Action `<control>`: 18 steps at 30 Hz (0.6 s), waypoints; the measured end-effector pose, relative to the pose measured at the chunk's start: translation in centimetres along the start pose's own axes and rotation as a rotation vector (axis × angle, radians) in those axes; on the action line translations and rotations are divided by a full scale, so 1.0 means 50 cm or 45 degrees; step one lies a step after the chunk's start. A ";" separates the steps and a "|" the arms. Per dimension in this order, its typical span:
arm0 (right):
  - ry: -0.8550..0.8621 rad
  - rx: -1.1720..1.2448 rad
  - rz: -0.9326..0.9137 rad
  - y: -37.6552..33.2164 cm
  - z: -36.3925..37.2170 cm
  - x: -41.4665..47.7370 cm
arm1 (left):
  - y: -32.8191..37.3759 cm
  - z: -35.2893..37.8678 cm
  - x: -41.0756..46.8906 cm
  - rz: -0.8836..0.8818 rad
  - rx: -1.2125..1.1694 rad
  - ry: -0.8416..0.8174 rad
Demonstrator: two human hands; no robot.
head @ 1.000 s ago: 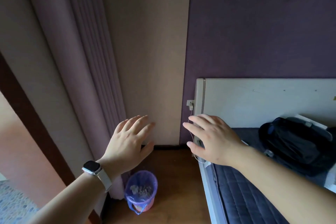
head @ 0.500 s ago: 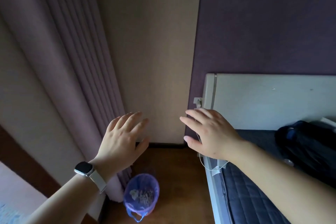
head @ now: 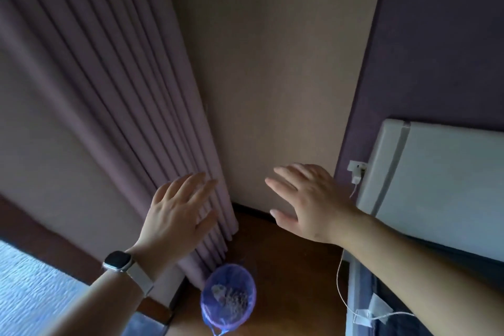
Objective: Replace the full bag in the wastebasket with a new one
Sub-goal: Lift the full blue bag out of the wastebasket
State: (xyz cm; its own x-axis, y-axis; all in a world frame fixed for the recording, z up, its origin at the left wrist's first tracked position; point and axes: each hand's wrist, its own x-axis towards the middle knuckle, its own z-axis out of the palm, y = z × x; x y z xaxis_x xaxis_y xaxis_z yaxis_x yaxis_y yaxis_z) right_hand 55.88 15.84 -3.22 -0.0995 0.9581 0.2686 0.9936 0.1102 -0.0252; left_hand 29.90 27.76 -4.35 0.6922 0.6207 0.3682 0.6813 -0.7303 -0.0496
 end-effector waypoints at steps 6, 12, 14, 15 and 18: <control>-0.049 0.104 -0.176 0.031 0.048 0.106 | -0.034 0.006 0.004 -0.229 0.054 -0.011; -0.084 0.151 -0.359 -0.002 0.104 0.224 | -0.099 0.030 -0.032 -0.392 0.086 -0.016; -0.090 0.159 -0.402 -0.029 0.125 0.257 | -0.133 0.047 -0.050 -0.437 0.093 -0.011; -0.108 0.164 -0.417 -0.044 0.135 0.270 | -0.151 0.059 -0.062 -0.465 0.086 -0.021; -0.152 0.172 -0.450 -0.078 0.176 0.301 | -0.195 0.108 -0.102 -0.557 0.053 -0.086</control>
State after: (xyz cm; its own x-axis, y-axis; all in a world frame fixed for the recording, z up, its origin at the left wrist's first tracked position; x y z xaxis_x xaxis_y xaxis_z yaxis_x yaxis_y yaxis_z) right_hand 50.04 32.15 -7.56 -0.4475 0.8780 0.1700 0.8818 0.4649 -0.0799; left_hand 21.02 33.28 -10.75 0.3496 0.8870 0.3016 0.9216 -0.3834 0.0595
